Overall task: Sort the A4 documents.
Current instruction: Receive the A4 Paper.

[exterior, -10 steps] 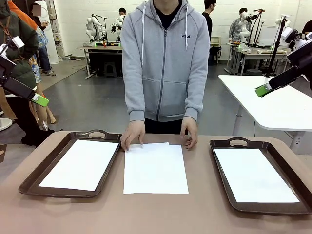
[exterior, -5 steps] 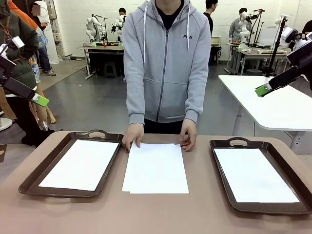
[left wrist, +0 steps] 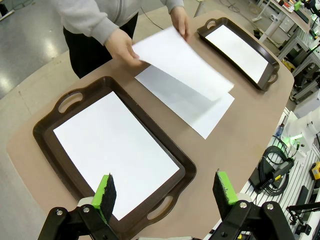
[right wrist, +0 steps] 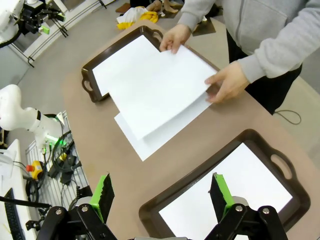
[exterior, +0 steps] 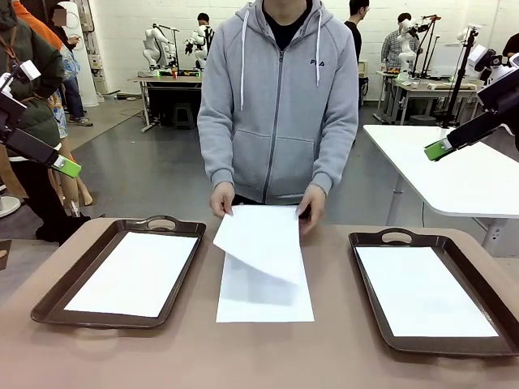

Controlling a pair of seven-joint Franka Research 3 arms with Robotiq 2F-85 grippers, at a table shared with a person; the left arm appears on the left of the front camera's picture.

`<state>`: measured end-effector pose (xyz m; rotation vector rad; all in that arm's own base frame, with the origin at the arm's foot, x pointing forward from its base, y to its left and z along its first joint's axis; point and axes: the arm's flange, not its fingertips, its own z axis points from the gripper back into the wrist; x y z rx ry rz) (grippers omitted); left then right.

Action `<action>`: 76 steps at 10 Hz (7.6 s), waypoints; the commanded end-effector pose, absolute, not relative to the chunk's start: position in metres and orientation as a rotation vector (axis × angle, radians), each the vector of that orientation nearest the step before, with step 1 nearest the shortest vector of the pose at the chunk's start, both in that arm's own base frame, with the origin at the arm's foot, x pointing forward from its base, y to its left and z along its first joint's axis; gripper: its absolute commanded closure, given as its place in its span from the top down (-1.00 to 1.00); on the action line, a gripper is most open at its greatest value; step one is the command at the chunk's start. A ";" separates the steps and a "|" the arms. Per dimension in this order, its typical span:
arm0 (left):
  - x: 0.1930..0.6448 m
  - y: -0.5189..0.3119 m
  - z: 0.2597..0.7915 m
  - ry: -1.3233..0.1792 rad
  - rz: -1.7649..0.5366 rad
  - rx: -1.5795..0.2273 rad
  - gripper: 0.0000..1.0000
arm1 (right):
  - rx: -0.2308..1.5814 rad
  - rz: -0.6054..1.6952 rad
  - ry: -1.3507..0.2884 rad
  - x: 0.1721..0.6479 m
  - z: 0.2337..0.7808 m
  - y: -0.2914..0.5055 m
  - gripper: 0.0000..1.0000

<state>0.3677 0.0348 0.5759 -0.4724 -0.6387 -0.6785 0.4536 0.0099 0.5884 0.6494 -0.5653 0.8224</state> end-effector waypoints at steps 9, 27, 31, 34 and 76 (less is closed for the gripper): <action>0.367 0.034 0.576 -0.638 -0.676 -0.468 1.00 | 0.647 0.825 -0.570 0.453 0.589 0.011 1.00; 0.367 0.034 0.576 -0.638 -0.676 -0.468 1.00 | 0.647 0.825 -0.570 0.453 0.589 0.011 1.00; 0.367 0.034 0.576 -0.638 -0.676 -0.468 1.00 | 0.647 0.825 -0.570 0.453 0.589 0.011 1.00; 0.367 0.034 0.576 -0.638 -0.676 -0.468 1.00 | 0.647 0.825 -0.570 0.453 0.589 0.011 1.00; 0.367 0.034 0.576 -0.638 -0.676 -0.468 1.00 | 1.417 0.070 0.044 0.558 0.365 0.240 -1.00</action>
